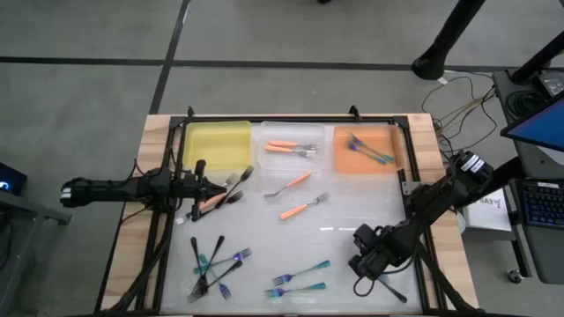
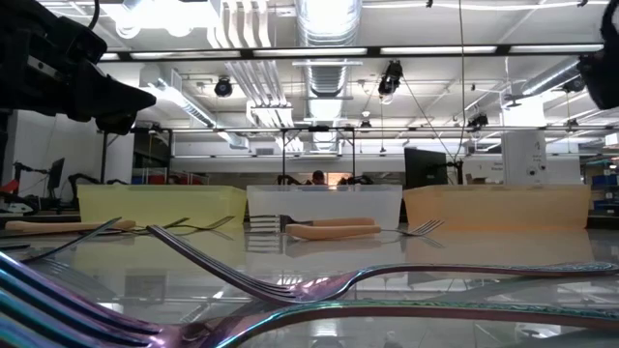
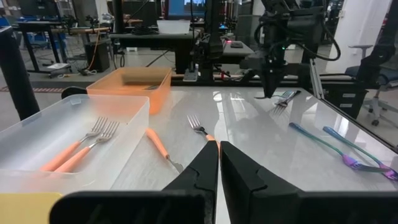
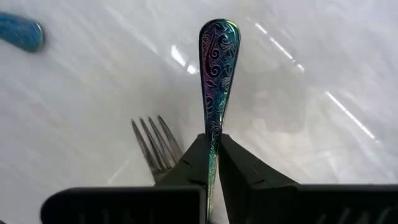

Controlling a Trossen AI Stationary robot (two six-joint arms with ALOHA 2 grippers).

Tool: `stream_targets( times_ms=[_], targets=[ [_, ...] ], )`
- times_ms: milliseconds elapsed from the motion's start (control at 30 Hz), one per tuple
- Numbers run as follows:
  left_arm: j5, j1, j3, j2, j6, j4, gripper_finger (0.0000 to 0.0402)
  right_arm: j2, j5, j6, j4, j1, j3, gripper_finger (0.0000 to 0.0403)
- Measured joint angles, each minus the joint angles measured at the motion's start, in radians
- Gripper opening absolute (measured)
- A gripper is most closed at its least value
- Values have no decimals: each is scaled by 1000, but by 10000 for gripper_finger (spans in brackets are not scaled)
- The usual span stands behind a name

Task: Sort silverware by color (type)
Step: Put the iridescent fork into the orange bin

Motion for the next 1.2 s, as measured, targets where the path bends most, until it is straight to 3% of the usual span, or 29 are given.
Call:
stream_targets(
  times_ms=[267, 500, 833, 1033, 1200],
  targets=[
    [0, 0, 0, 0, 0, 0, 0, -29, 93, -115, -81, -68, -1, 9],
    [0, 0, 0, 0, 0, 0, 0, -77, 116, -323, -160, -206, 0, 9],
    [0, 0, 0, 0, 0, 0, 0, -245, 124, -673, -218, -538, 0, 9],
    [0, 0, 0, 0, 0, 0, 0, -325, 203, -908, -223, -775, 1, 9],
    [0, 0, 0, 0, 0, 0, 0, -340, 309, -1223, -201, -946, 1, 11]
  ],
)
